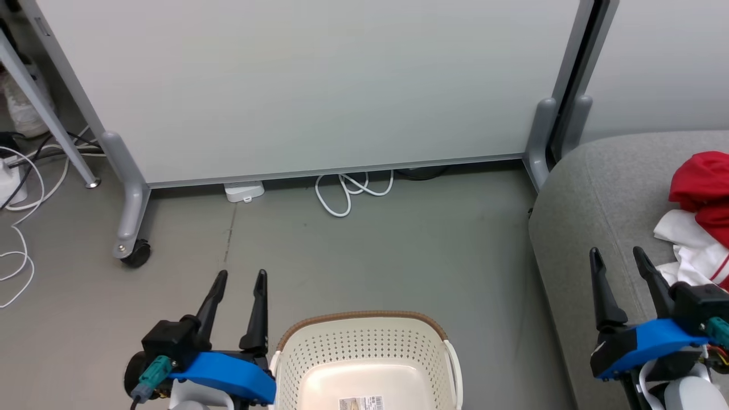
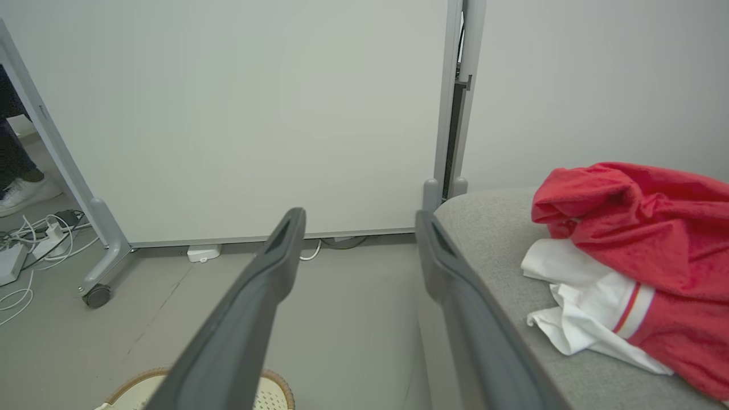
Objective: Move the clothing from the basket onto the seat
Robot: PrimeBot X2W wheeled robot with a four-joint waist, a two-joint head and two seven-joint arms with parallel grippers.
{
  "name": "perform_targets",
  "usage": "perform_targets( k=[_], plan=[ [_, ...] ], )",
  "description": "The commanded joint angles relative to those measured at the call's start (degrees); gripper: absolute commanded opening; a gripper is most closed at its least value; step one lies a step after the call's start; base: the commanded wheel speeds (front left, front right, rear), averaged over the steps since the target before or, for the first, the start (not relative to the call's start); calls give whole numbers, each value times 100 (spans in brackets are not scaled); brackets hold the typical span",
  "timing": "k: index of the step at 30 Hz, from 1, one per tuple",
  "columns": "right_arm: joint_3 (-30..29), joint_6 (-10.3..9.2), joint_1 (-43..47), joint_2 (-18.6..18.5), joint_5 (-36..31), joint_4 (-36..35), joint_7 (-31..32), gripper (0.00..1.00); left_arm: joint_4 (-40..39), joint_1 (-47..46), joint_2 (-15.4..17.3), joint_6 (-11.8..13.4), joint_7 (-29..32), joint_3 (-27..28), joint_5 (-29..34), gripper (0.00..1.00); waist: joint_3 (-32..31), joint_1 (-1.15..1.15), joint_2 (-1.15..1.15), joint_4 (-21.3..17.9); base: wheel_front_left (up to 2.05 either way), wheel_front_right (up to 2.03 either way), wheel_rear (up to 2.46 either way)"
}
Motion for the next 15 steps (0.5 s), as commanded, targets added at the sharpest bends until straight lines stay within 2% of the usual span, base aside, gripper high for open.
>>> perform_targets(
  k=[1,6,15],
  plan=[
    [-17,1,157,42,31,-171,18,100,51,-78,-12,-7,-16,93,43,100,-33,1,0,51,0,0,0],
    [3,1,435,162,-7,-591,139,100,287,-172,-16,-8,-16,263,142,100,-69,1,0,110,0,0,0],
    [115,1,635,231,145,-829,214,100,532,-212,17,-10,-16,350,161,100,-116,1,0,155,0,0,0]
  ],
)
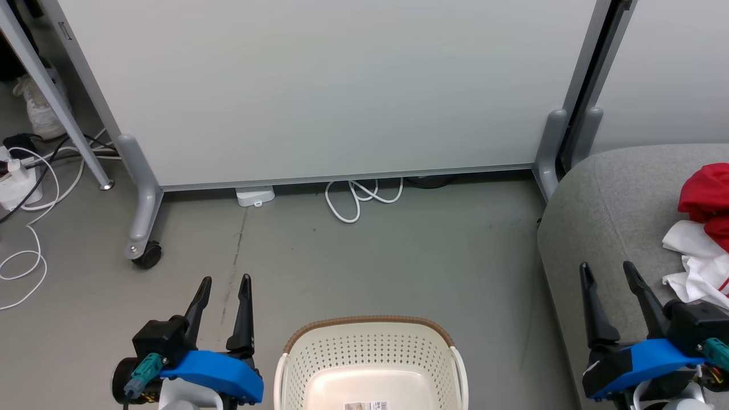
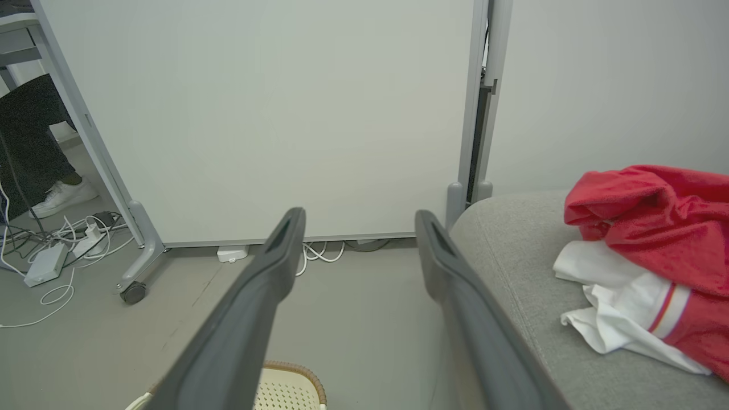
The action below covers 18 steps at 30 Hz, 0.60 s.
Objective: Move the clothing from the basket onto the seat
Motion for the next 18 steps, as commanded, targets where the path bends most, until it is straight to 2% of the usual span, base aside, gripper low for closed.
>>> perform_targets(
  k=[1,18],
  plan=[
    [20,1,64,21,87,-33,-8,100,19,-44,15,-10,-16,20,26,100,-5,0,0,0,0,0,0],
    [48,1,186,23,200,48,-99,100,27,84,-6,-11,-16,-55,-40,100,-47,0,0,-27,0,0,0]
  ],
)
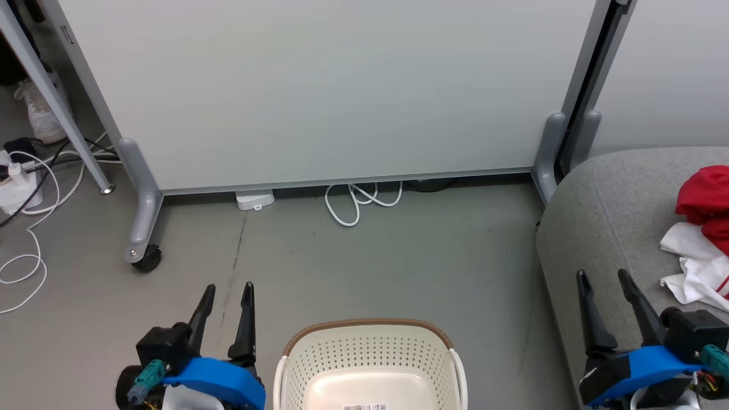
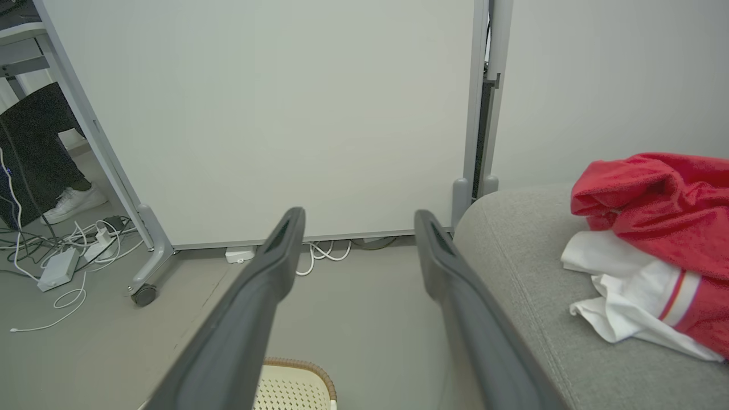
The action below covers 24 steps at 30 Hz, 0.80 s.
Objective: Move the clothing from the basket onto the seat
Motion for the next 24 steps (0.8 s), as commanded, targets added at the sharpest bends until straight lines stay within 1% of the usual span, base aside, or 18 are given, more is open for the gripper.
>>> perform_targets(
  k=[1,16,24],
  plan=[
    [-3,0,-3,-1,3,-1,-1,0,-8,0,-1,0,0,2,-2,0,0,0,0,0,0,0,0],
    [17,0,306,95,13,846,17,0,698,817,-107,0,45,5,-45,0,-1,1,0,-4,0,0,0],
    [9,0,235,88,862,858,137,0,520,766,-119,-1,261,164,-787,0,12,1,0,-24,0,0,0]
  ],
)
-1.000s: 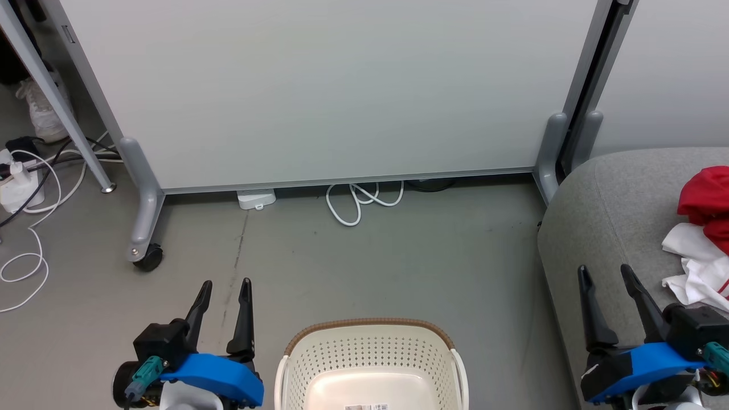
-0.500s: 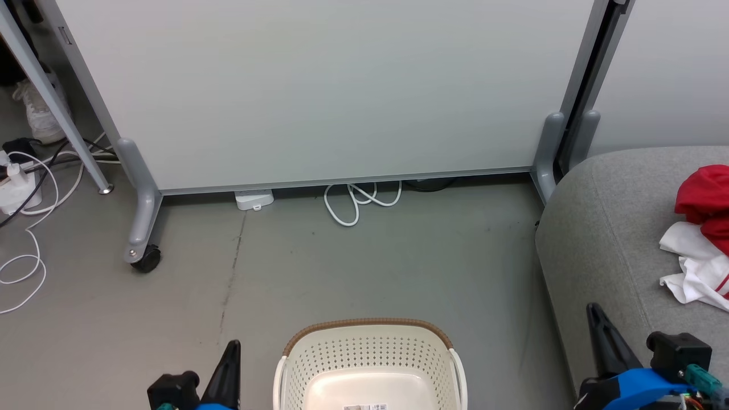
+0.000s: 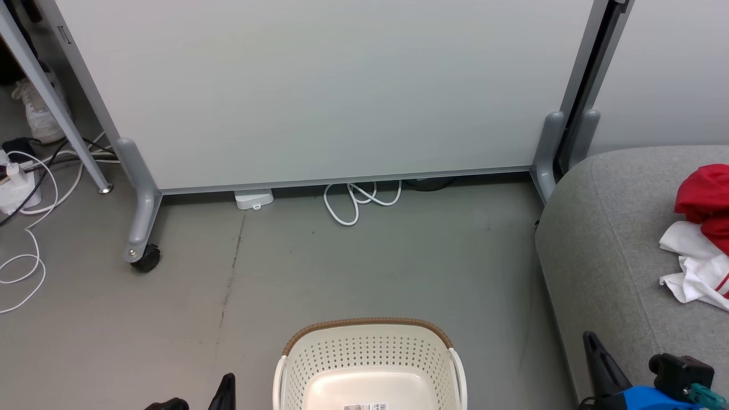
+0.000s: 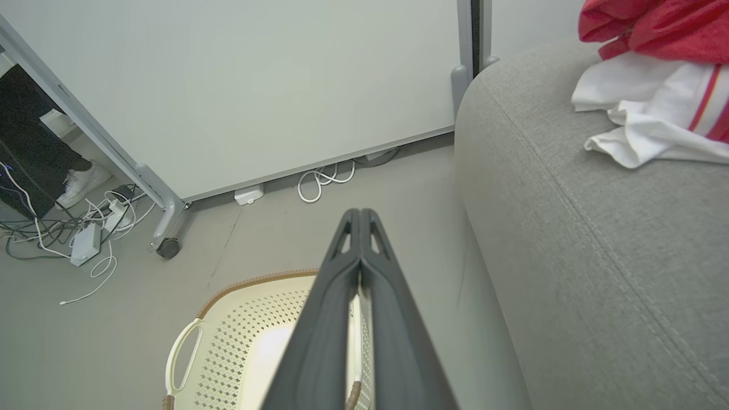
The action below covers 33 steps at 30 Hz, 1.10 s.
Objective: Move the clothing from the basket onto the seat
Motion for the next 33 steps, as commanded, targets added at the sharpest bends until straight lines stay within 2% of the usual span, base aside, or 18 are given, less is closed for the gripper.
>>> perform_targets(
  k=[1,33],
  plan=[
    [-8,0,-149,-24,226,-107,28,0,-146,-148,13,-1,43,77,-192,0,2,0,0,-3,0,0,0],
    [-29,0,-450,-65,3146,-199,431,0,-861,-417,-16,-6,784,613,-2746,0,57,0,0,-86,0,0,0]
  ],
)
